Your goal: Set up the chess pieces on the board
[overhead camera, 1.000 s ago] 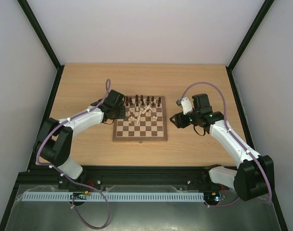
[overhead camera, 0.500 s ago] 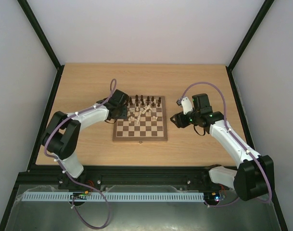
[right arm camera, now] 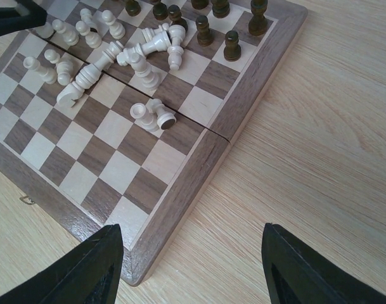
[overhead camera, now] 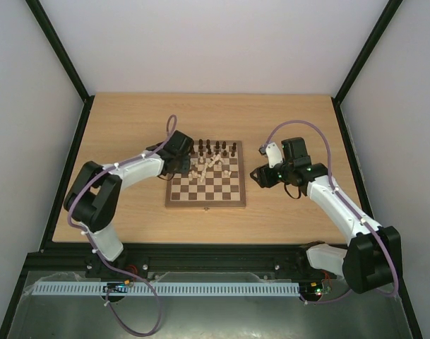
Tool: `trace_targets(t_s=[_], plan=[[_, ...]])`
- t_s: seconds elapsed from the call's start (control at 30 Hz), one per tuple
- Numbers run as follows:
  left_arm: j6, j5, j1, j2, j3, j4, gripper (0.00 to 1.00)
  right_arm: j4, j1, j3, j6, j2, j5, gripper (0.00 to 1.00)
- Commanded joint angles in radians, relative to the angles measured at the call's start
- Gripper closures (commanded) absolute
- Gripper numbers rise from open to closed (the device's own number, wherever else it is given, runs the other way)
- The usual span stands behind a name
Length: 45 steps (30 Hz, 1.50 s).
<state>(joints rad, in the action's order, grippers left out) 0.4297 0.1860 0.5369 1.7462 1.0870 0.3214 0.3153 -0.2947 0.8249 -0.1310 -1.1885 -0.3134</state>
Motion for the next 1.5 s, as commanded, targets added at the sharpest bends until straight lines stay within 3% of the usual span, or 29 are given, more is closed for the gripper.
trace_targets(t_s=[0.0, 0.33, 1.27, 1.47], plan=[[-0.001, 0.053, 0.065, -0.119, -0.006, 0.095, 0.84, 0.007, 0.003, 0.000, -0.013, -0.011, -0.001, 0.39], [0.046, -0.001, 0.163, -0.318, -0.179, 0.170, 0.83, 0.006, 0.003, 0.002, -0.015, -0.019, -0.003, 0.39], [0.084, -0.058, 0.217, -0.243, -0.264, 0.119, 0.82, 0.012, 0.003, 0.003, -0.025, -0.036, -0.007, 0.39], [0.092, -0.062, 0.218, -0.252, -0.264, 0.120, 0.69, 0.013, 0.003, 0.003, -0.025, -0.039, -0.008, 0.39]])
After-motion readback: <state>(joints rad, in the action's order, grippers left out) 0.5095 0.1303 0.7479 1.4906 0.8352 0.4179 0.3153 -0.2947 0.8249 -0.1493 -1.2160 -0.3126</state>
